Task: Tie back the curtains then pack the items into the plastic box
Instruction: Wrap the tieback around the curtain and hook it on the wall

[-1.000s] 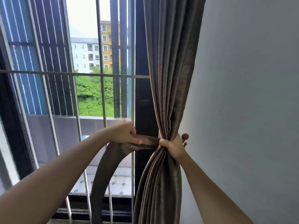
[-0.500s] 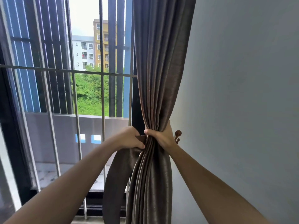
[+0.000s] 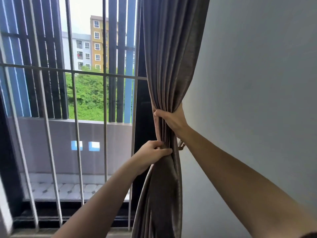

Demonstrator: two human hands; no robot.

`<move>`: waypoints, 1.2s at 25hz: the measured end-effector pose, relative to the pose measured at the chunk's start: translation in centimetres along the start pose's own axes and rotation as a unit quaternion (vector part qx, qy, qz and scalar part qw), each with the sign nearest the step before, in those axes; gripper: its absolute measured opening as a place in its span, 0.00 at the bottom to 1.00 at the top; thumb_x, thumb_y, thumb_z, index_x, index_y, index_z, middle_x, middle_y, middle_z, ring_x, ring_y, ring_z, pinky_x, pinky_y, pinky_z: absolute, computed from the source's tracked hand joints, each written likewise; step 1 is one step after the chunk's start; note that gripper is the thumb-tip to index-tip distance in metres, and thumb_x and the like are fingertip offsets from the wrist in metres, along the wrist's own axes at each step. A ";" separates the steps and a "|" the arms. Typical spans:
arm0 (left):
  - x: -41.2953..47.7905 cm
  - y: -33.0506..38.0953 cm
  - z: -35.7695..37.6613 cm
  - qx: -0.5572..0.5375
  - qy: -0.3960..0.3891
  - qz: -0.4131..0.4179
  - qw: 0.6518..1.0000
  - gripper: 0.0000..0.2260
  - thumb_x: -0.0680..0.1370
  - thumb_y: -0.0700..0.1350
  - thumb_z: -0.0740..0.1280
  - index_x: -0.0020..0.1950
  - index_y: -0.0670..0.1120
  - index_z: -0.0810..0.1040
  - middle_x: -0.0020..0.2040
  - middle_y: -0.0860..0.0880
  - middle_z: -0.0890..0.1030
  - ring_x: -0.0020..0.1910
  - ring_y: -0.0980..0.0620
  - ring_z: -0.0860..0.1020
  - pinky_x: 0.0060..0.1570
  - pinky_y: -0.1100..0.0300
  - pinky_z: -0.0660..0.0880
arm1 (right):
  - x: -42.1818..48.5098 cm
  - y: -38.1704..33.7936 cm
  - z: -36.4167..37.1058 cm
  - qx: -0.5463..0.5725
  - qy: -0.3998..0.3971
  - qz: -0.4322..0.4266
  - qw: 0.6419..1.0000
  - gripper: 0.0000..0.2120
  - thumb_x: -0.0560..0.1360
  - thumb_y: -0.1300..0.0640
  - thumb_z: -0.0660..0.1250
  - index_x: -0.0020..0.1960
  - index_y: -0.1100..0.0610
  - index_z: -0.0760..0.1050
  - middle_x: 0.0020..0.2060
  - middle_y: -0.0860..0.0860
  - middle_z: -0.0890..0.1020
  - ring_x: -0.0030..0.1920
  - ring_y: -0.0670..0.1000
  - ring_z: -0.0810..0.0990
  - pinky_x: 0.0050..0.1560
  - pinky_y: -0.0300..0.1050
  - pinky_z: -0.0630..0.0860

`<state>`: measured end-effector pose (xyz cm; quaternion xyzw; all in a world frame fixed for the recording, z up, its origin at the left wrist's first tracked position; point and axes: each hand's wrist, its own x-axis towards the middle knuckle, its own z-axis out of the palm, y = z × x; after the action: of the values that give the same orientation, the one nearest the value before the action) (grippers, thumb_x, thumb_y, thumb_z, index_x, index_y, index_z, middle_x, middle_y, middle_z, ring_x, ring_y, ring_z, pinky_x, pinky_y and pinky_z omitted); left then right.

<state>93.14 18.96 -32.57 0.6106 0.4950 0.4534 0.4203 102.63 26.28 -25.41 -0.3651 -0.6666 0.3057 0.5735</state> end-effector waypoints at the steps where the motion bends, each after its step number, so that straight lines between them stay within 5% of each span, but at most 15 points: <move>1: 0.1 0.2 0.6 -0.027 -0.010 -0.005 1.000 0.07 0.74 0.40 0.67 0.35 0.42 0.77 0.36 0.45 0.76 0.35 0.52 0.76 0.39 0.61 0.74 | 0.4 -0.6 -0.3 -0.011 -0.012 0.000 1.000 0.41 0.63 0.58 0.76 0.70 0.55 0.59 0.58 0.49 0.74 0.56 0.51 0.76 0.55 0.44 0.77; 4: 0.6 0.0 2.0 -0.054 0.004 0.000 0.999 0.07 0.73 0.34 0.60 0.36 0.37 0.75 0.40 0.43 0.72 0.38 0.48 0.74 0.42 0.60 0.74 | 0.8 -1.3 -0.7 -0.032 -0.053 0.019 0.998 0.39 0.64 0.57 0.75 0.70 0.54 0.60 0.59 0.50 0.74 0.56 0.51 0.76 0.55 0.46 0.77; 7: 0.2 -0.7 3.1 0.065 0.119 0.042 0.990 0.02 0.73 0.42 0.68 0.41 0.45 0.77 0.47 0.46 0.77 0.44 0.49 0.79 0.40 0.57 0.80 | 0.8 -1.1 -0.5 -0.022 -0.064 0.032 0.997 0.38 0.65 0.57 0.75 0.69 0.54 0.60 0.58 0.51 0.74 0.56 0.51 0.76 0.52 0.44 0.77; 10: -0.2 -1.6 3.7 0.227 0.258 0.090 0.935 0.16 0.72 0.55 0.69 0.43 0.49 0.64 0.44 0.51 0.77 0.42 0.49 0.75 0.36 0.53 0.72 | 0.9 -1.1 -0.4 -0.018 -0.066 0.037 0.997 0.38 0.65 0.56 0.74 0.70 0.54 0.59 0.58 0.51 0.74 0.55 0.51 0.76 0.53 0.45 0.77; 12: 0.3 -2.1 3.7 0.243 0.315 0.089 0.913 0.22 0.70 0.60 0.69 0.45 0.50 0.59 0.43 0.52 0.74 0.46 0.49 0.72 0.43 0.52 0.70 | 0.9 -1.1 -0.3 -0.015 -0.067 0.041 0.997 0.38 0.65 0.55 0.74 0.70 0.54 0.59 0.57 0.50 0.75 0.54 0.50 0.76 0.51 0.43 0.77; 15: 1.5 -2.5 3.8 0.167 0.302 0.074 0.936 0.27 0.68 0.61 0.71 0.52 0.49 0.59 0.47 0.50 0.76 0.48 0.48 0.75 0.51 0.48 0.74 | 0.8 -1.1 -0.1 -0.013 -0.071 0.046 0.996 0.39 0.65 0.55 0.74 0.70 0.53 0.57 0.57 0.49 0.74 0.55 0.50 0.76 0.51 0.43 0.76; 18: 2.6 -2.6 4.0 0.091 0.286 0.071 0.951 0.34 0.67 0.60 0.72 0.63 0.48 0.61 0.50 0.51 0.79 0.47 0.50 0.79 0.45 0.54 0.77 | 0.8 -1.1 0.4 -0.007 -0.056 0.044 0.997 0.40 0.65 0.55 0.73 0.71 0.51 0.55 0.59 0.50 0.73 0.56 0.51 0.76 0.53 0.44 0.76; 23: 3.4 -2.8 4.4 0.070 0.288 0.090 0.951 0.30 0.67 0.58 0.74 0.63 0.50 0.66 0.47 0.56 0.78 0.41 0.59 0.77 0.35 0.68 0.71 | 0.8 -1.1 1.1 0.006 -0.029 0.052 0.998 0.41 0.68 0.55 0.72 0.72 0.49 0.51 0.54 0.46 0.71 0.45 0.44 0.74 0.39 0.32 0.71; 27: 3.2 -3.6 3.4 0.095 0.236 0.093 0.963 0.28 0.69 0.56 0.72 0.65 0.49 0.67 0.48 0.51 0.80 0.45 0.51 0.81 0.47 0.53 0.80 | 1.3 -1.0 0.2 -0.002 -0.034 0.066 0.997 0.40 0.69 0.56 0.72 0.72 0.52 0.51 0.60 0.50 0.70 0.53 0.48 0.73 0.52 0.40 0.74; 30: 3.2 -3.0 3.5 0.113 0.268 0.094 0.952 0.30 0.70 0.57 0.72 0.66 0.47 0.67 0.51 0.50 0.80 0.46 0.52 0.79 0.46 0.55 0.79 | 1.0 -1.4 1.0 0.035 -0.019 0.080 0.996 0.40 0.68 0.58 0.71 0.72 0.51 0.51 0.58 0.50 0.72 0.53 0.50 0.74 0.53 0.43 0.74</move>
<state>96.19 22.38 -35.88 0.5540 0.5776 0.5789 0.1558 101.41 26.42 -23.88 -0.3909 -0.6349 0.3808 0.5468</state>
